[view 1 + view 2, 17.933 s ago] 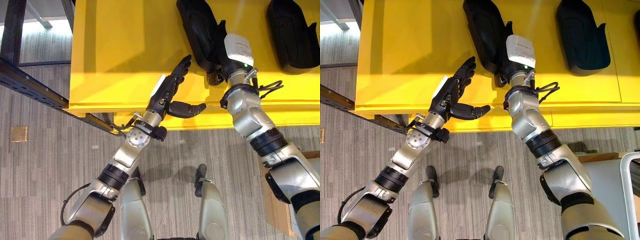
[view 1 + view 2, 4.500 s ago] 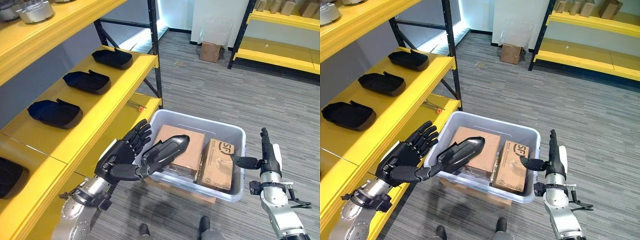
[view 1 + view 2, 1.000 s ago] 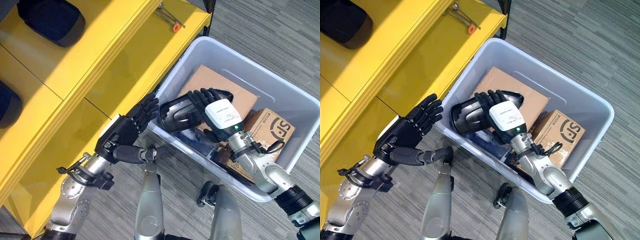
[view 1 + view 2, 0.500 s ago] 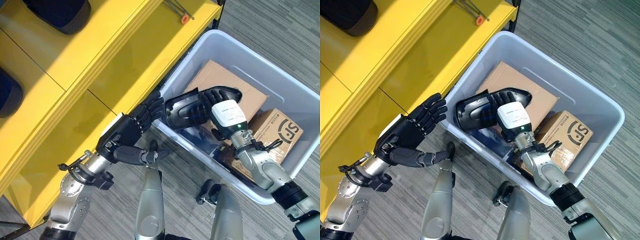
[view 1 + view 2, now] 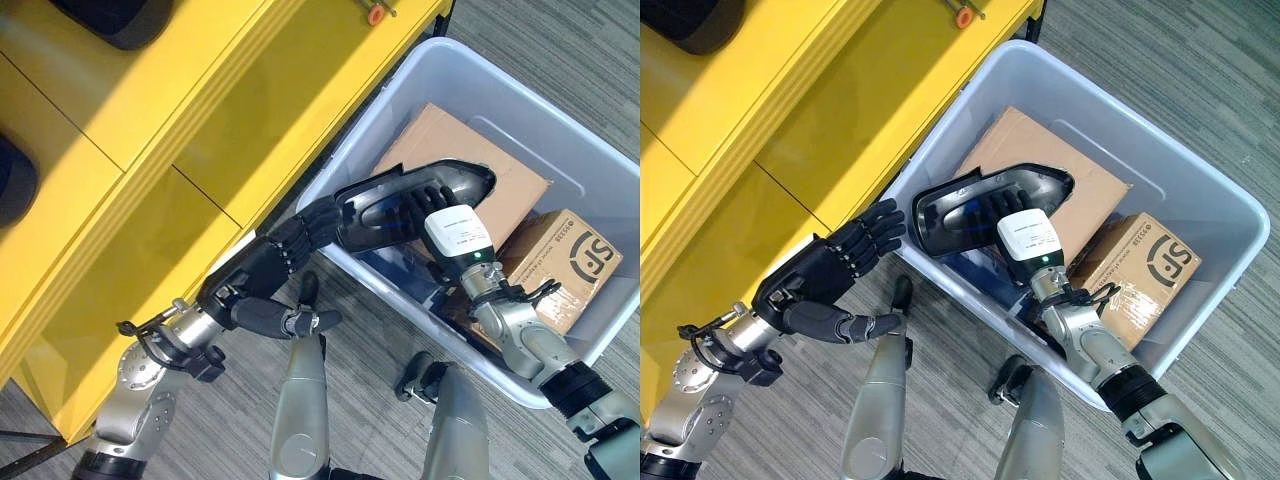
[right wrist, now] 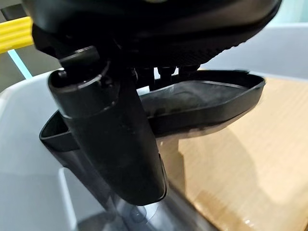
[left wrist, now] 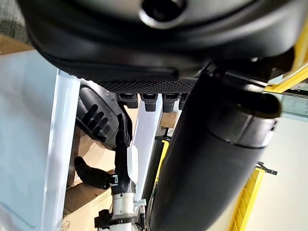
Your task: Move parts from the plastic box to the shelf.
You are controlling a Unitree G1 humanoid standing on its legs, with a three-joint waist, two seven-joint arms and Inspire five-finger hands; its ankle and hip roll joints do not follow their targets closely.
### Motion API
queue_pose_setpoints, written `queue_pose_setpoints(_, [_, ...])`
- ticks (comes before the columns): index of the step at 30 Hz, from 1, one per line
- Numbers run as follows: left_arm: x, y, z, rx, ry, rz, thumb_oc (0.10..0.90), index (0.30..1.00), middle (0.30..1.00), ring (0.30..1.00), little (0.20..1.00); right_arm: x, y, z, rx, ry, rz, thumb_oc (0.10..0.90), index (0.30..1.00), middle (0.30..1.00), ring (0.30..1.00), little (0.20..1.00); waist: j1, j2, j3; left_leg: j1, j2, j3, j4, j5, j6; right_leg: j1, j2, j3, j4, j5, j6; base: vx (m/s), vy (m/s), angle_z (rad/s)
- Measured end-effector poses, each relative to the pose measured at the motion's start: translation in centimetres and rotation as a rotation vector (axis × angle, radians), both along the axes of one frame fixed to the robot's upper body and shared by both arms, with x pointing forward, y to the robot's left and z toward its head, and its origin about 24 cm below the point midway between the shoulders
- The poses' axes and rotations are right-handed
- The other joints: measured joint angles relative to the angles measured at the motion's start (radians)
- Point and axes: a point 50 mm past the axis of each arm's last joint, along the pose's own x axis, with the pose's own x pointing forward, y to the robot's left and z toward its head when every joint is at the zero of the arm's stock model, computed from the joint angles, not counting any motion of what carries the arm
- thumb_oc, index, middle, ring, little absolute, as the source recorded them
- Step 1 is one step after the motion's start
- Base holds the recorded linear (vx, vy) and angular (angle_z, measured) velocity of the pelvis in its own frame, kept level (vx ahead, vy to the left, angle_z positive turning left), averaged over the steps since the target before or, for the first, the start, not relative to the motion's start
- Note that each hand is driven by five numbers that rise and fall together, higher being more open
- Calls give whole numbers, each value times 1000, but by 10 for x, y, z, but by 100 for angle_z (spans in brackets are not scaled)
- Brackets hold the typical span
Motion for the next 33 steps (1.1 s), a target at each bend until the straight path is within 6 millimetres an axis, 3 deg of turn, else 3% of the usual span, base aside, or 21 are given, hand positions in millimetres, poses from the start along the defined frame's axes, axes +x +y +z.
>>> queue_pose_setpoints(13, [0,0,-2,3,10,9,900,1000,1000,1000,1000,14,-6,0,-9,-29,-80,900,1000,1000,1000,1000,0,0,0,-55,-5,-7,1,18,5,-71,-6,5,38,-3,-3,-8,-22,0])
queue_pose_setpoints(20, [5,-2,2,10,0,23,900,1000,1000,1000,1000,22,-4,10,22,-95,-82,900,1000,1000,1000,1000,-1,1,0,-101,-5,-14,6,29,7,-128,-7,6,69,-8,-14,-32,-33,0])
queue_pose_setpoints(25, [7,-1,4,21,-16,38,900,1000,1000,1000,1000,27,0,20,34,-150,-82,900,1000,1000,1000,1000,-2,2,-1,-155,-6,-27,45,25,4,-178,-7,8,99,-10,-23,-46,-19,-1])
queue_pose_setpoints(31, [11,-5,6,27,-32,28,900,1000,1000,1000,1000,33,0,33,75,-200,-84,900,1000,1000,1000,1000,-2,4,-1,-244,-16,-50,150,-21,0,-240,-10,17,140,-17,-43,-32,-11,-3])
queue_pose_setpoints(32, [12,-7,5,35,-30,22,900,1000,1000,1000,1000,33,0,34,77,-209,-83,794,852,852,852,852,-2,4,-1,-258,-17,-52,171,-28,1,-248,-10,21,145,-17,-43,-16,21,-8])
queue_pose_setpoints(33, [14,-11,5,53,-35,9,900,1000,1000,1000,1000,34,-1,36,81,-218,-85,437,352,352,352,352,-5,4,-1,-272,-23,-52,183,-33,-1,-262,-13,29,150,-18,-42,-16,21,-3])
